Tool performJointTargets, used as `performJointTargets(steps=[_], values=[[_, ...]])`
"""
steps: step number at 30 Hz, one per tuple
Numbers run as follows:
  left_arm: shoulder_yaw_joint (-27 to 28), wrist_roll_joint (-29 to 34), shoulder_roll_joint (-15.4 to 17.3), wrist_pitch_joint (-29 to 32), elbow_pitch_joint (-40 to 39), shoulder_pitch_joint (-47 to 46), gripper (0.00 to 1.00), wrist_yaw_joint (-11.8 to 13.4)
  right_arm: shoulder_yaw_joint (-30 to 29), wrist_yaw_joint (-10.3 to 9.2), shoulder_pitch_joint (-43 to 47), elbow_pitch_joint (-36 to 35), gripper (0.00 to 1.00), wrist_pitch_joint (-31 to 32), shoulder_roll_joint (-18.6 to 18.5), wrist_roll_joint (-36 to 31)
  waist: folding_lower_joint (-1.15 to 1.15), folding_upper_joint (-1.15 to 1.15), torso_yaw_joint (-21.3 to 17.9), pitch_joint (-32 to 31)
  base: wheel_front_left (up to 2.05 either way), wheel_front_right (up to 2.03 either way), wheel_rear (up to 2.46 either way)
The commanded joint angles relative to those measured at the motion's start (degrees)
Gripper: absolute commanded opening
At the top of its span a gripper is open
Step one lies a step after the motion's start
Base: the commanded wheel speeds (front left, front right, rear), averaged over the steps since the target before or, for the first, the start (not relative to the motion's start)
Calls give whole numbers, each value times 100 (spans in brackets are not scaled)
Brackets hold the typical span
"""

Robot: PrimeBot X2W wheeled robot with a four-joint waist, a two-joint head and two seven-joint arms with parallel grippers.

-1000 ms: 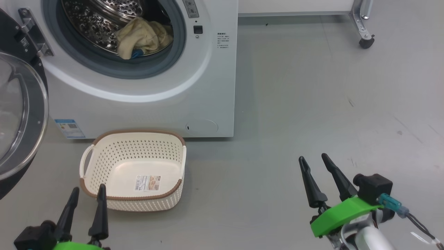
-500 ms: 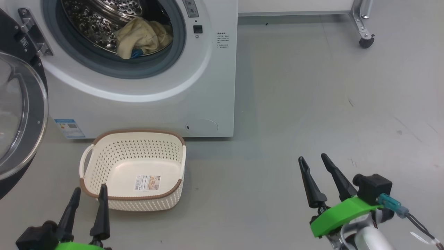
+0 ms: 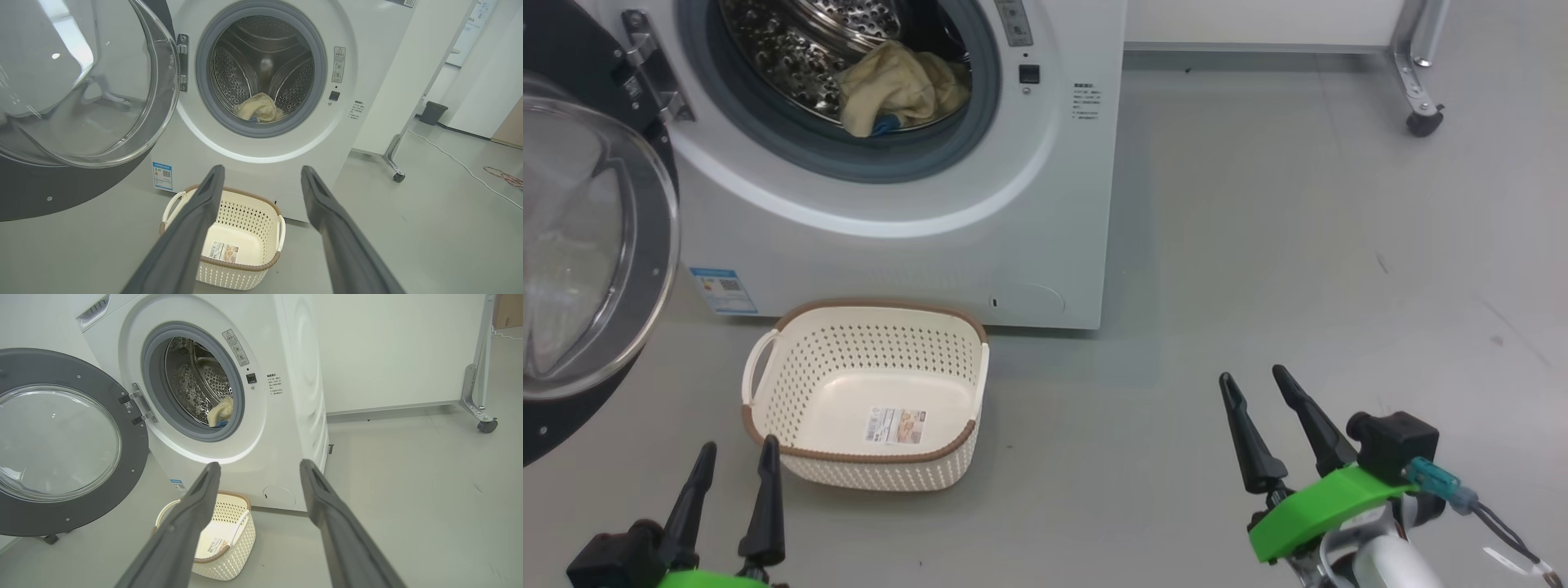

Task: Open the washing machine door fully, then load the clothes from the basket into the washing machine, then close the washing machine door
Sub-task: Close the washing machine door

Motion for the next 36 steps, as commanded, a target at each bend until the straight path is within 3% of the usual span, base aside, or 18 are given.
performJointTargets(steps=[1,9,21,36], values=[[239,44,59,-62,-146,-251,100,-14,110,1,-152,-147,100,-55,10,49,0,0,168,-55,0,0,0],[217,75,97,-29,-179,-169,100,58,137,1,-61,-136,100,-55,10,135,0,0,816,-181,0,0,0],[190,74,273,262,-427,33,100,162,282,1,47,-164,100,-55,10,392,0,0,2108,-345,0,0,0],[538,-71,339,158,-869,320,100,427,963,1,-619,144,100,-55,10,530,0,0,2462,-2,0,0,0]])
